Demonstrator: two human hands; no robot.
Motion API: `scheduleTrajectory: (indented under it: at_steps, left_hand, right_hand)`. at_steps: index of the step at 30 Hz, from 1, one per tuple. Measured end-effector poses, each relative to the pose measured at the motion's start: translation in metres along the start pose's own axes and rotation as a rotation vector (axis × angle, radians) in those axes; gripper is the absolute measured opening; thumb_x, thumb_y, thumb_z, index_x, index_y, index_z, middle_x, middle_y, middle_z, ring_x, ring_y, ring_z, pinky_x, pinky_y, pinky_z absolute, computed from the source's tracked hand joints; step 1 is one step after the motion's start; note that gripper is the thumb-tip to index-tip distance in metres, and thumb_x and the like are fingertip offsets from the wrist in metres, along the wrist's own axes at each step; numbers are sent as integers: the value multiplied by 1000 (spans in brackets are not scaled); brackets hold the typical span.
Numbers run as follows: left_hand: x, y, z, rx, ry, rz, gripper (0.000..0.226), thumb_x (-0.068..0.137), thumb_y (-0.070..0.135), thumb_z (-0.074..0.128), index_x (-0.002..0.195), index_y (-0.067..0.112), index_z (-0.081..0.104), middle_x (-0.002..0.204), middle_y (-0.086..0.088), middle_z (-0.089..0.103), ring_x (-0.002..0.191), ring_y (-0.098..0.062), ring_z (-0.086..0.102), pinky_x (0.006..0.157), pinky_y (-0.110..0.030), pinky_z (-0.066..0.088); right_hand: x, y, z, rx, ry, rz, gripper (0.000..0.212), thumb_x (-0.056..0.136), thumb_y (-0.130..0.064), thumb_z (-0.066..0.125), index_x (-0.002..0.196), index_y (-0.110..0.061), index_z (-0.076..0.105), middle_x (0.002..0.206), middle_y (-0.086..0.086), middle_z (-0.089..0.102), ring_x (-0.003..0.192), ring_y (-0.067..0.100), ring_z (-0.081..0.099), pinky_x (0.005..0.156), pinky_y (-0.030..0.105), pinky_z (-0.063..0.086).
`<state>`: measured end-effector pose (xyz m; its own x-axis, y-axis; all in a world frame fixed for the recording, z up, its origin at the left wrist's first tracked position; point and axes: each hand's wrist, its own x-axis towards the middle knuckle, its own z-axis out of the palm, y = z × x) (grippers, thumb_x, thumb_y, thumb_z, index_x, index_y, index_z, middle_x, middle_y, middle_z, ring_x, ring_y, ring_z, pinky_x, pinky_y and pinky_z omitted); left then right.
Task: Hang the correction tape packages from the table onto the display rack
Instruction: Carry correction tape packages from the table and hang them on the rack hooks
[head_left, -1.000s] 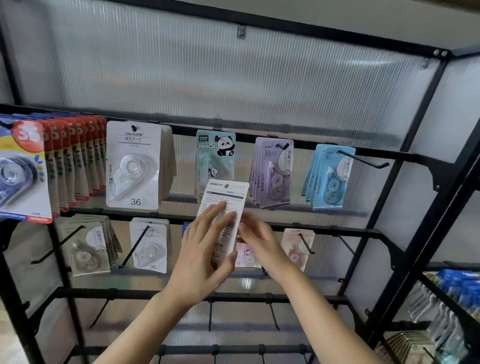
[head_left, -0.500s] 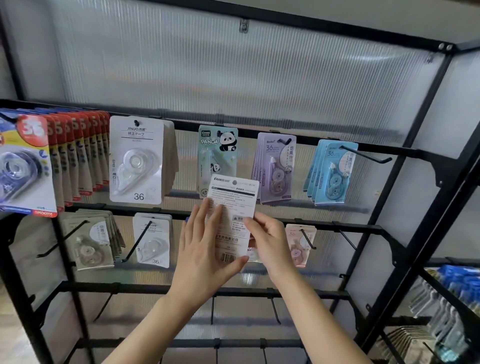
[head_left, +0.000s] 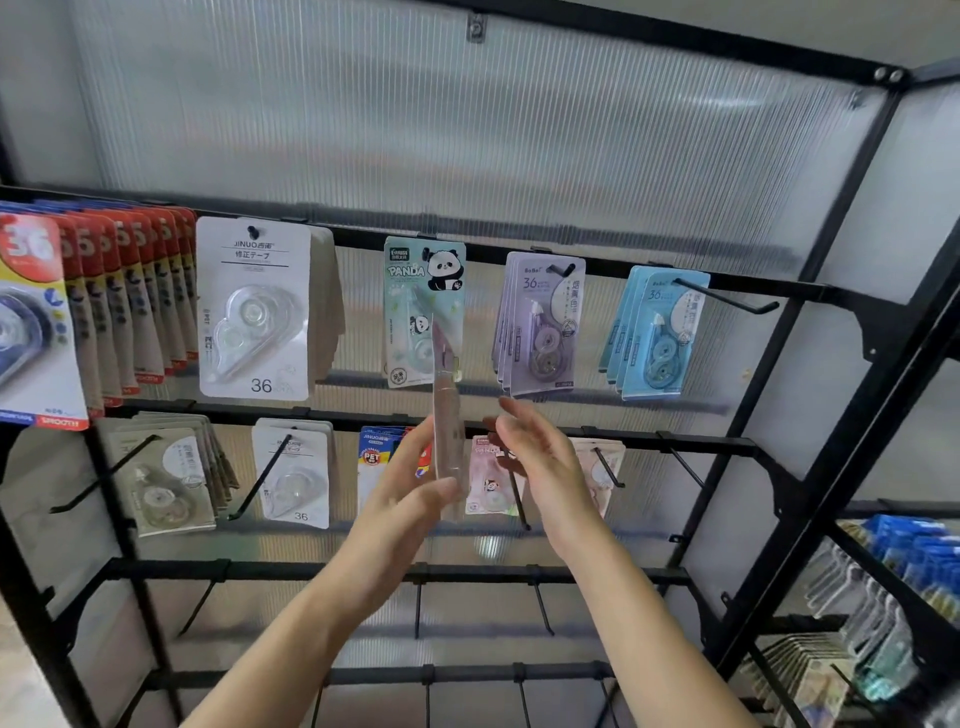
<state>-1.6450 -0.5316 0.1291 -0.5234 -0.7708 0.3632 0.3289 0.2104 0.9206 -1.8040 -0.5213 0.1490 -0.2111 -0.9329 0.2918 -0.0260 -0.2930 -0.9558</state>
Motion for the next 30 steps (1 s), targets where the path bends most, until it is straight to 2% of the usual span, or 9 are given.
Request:
scheduleTrajectory:
  at_steps: [3, 8, 12, 16, 18, 21, 22, 25, 30]
  left_hand:
    - [0, -3, -2, -169, -118, 7, 69, 74, 42, 70, 135, 18, 50, 128, -5, 58, 117, -19, 54, 104, -40, 42]
    - [1, -8, -8, -203, -170, -48, 73, 76, 48, 72, 138, 19, 47, 133, -10, 54, 120, -23, 53, 97, -38, 46]
    - [-2, -13, -12, -148, -126, -65, 54, 78, 31, 64, 130, 20, 56, 126, -9, 60, 116, -23, 57, 91, -31, 48]
    - [-5, -11, -11, 148, -13, -2, 51, 73, 43, 64, 124, 36, 61, 131, 11, 54, 121, -7, 51, 90, -18, 45]
    - [-7, -13, -11, 315, 78, 26, 56, 77, 44, 68, 130, 39, 51, 137, 20, 44, 129, -3, 42, 94, -15, 42]
    - [-9, -20, -13, 587, 179, 109, 55, 87, 34, 65, 135, 36, 39, 142, 19, 32, 135, 0, 30, 88, -3, 37]
    - [-10, -22, -15, 694, 198, 134, 54, 88, 37, 64, 135, 36, 37, 141, 19, 31, 134, 0, 30, 93, -3, 33]
    - [-12, -29, -17, 936, 205, 138, 61, 78, 58, 46, 134, 37, 33, 140, 16, 28, 131, -5, 29, 107, -23, 23]
    - [-15, -43, -11, 1054, 212, 101, 70, 80, 57, 42, 140, 21, 40, 145, -1, 35, 135, -19, 31, 107, -35, 27]
  right_hand:
    - [1, 1, 0, 2, -70, 88, 63, 67, -50, 62, 121, -20, 58, 122, 3, 63, 115, 17, 58, 102, 39, 45]
    - [4, 8, 1, 121, -129, 47, 33, 71, -38, 67, 100, -22, 67, 96, -10, 71, 94, 10, 66, 80, 24, 51]
    - [9, 10, -4, 277, -76, 11, 29, 65, -26, 75, 93, -21, 71, 97, -3, 72, 93, 16, 66, 79, 25, 53]
    - [8, 12, -13, 305, -52, -7, 39, 65, -16, 77, 102, -14, 67, 99, 4, 72, 94, 18, 67, 76, 28, 55]
    - [3, 15, -20, 269, -11, -35, 44, 64, -17, 77, 106, -13, 64, 101, 4, 72, 97, 18, 67, 79, 28, 54]
    - [-7, 23, -35, 194, 73, -41, 43, 64, -12, 75, 105, -9, 62, 102, 5, 71, 98, 20, 66, 80, 32, 54]
    - [-11, 26, -41, 159, 100, -36, 41, 64, -11, 74, 103, -7, 61, 104, 7, 70, 99, 22, 64, 84, 37, 53]
    - [-27, 39, -60, 96, 128, 1, 37, 70, -3, 72, 104, -1, 58, 114, 13, 67, 107, 25, 63, 91, 44, 50]
    - [-55, 64, -93, 54, 213, 55, 36, 77, 7, 69, 110, -5, 60, 110, 4, 69, 101, 16, 65, 77, 23, 55]
